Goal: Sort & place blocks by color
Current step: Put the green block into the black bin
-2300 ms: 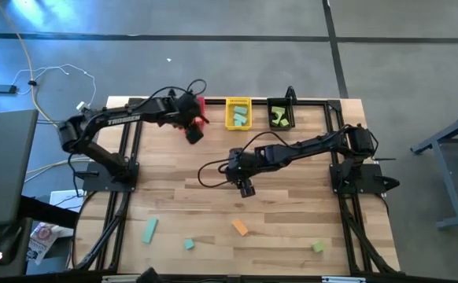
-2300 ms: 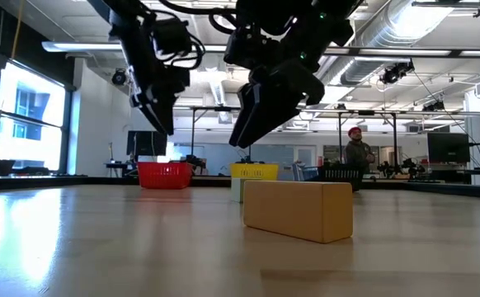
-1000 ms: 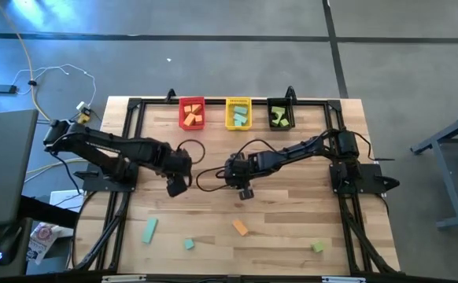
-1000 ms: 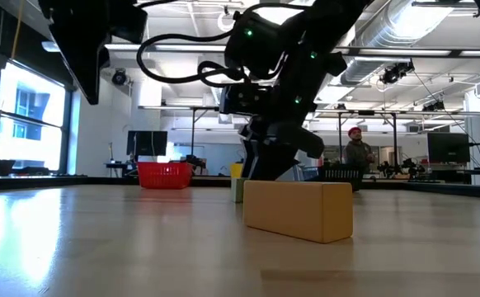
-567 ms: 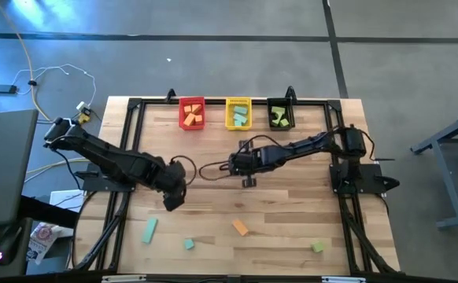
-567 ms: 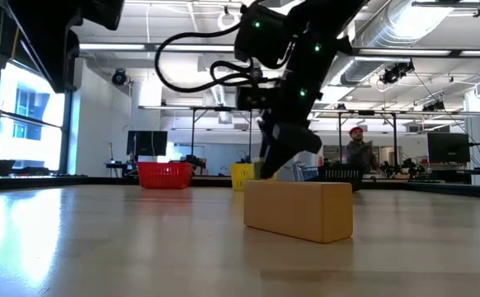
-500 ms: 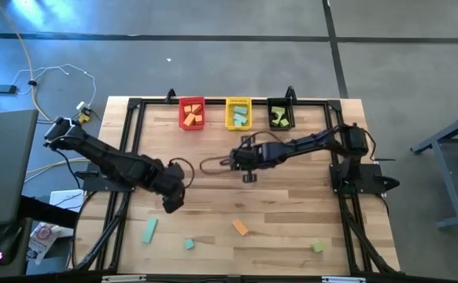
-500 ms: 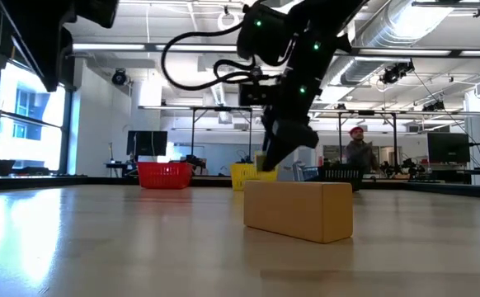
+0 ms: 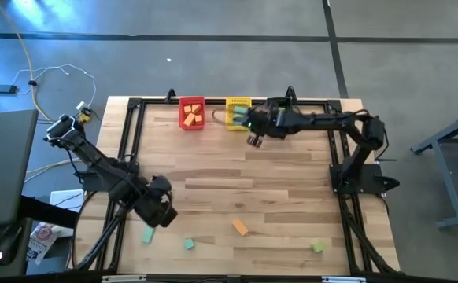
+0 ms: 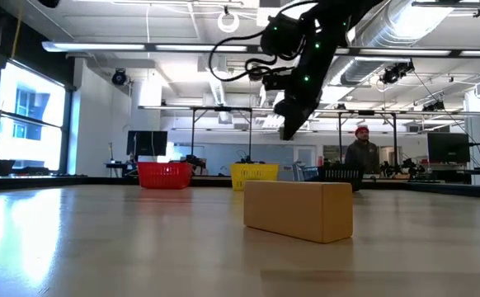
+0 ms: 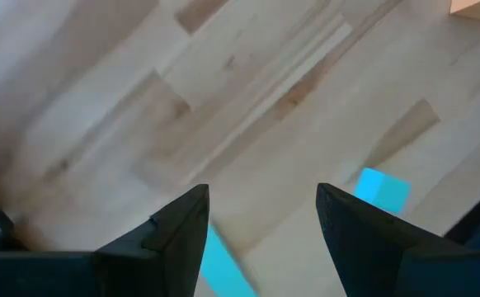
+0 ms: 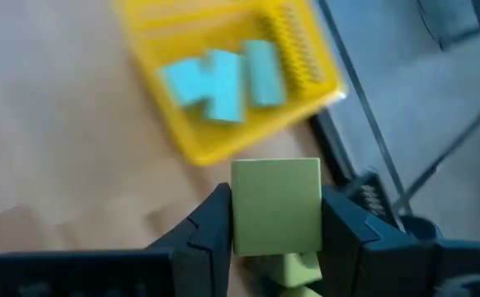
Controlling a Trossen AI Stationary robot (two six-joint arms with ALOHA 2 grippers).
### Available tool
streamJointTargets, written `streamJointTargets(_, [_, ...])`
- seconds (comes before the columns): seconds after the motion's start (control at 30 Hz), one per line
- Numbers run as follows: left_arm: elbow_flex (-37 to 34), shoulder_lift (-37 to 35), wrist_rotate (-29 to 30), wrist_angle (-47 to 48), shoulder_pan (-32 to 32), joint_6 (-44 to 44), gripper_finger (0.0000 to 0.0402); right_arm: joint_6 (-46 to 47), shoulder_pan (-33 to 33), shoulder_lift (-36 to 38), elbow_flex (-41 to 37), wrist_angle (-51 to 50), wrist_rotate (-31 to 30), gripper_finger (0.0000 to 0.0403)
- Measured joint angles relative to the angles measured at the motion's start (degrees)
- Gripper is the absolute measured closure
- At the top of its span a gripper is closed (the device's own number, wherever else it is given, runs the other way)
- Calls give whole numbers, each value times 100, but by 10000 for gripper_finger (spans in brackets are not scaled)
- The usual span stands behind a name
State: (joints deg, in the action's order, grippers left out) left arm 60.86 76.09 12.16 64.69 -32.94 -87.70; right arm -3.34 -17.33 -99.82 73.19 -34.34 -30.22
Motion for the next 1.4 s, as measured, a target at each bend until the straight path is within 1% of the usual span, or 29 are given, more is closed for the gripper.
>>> streamJointTargets(0.17, [0,4,28,-2,-468,-1030,192,58,-779,315,0,-228,50,296])
streamJointTargets(0.27, [-2,83,94,-1,-699,-1467,192,48,-1279,494,0,-423,313,296])
streamJointTargets(0.33, [-2,164,107,-16,-836,-1660,192,52,-1618,585,0,-592,552,296])
streamJointTargets(0.47, [-2,442,66,-46,-1007,-1993,192,98,-2250,608,0,-852,1234,296])
streamJointTargets(0.63, [-2,778,-7,-227,-1134,-2260,192,150,-2748,573,0,-954,1839,296])
streamJointTargets(0.8, [-2,1108,-324,-501,-1258,-2596,192,383,-2924,570,0,-953,2296,296])
streamJointTargets(0.9, [-2,1296,-512,-592,-1333,-2760,192,552,-2932,460,2,-1006,2373,295])
streamJointTargets(1.03, [-2,1506,-731,-655,-1423,-3092,193,594,-2869,224,2,-1037,2382,279])
streamJointTargets(1.23, [-2,1774,-1029,-675,-1511,-3404,193,604,-2789,-157,2,-1050,2385,280])
streamJointTargets(1.4, [-4,1972,-1052,-664,-1536,-3609,193,557,-2686,-346,2,-1072,2301,269])
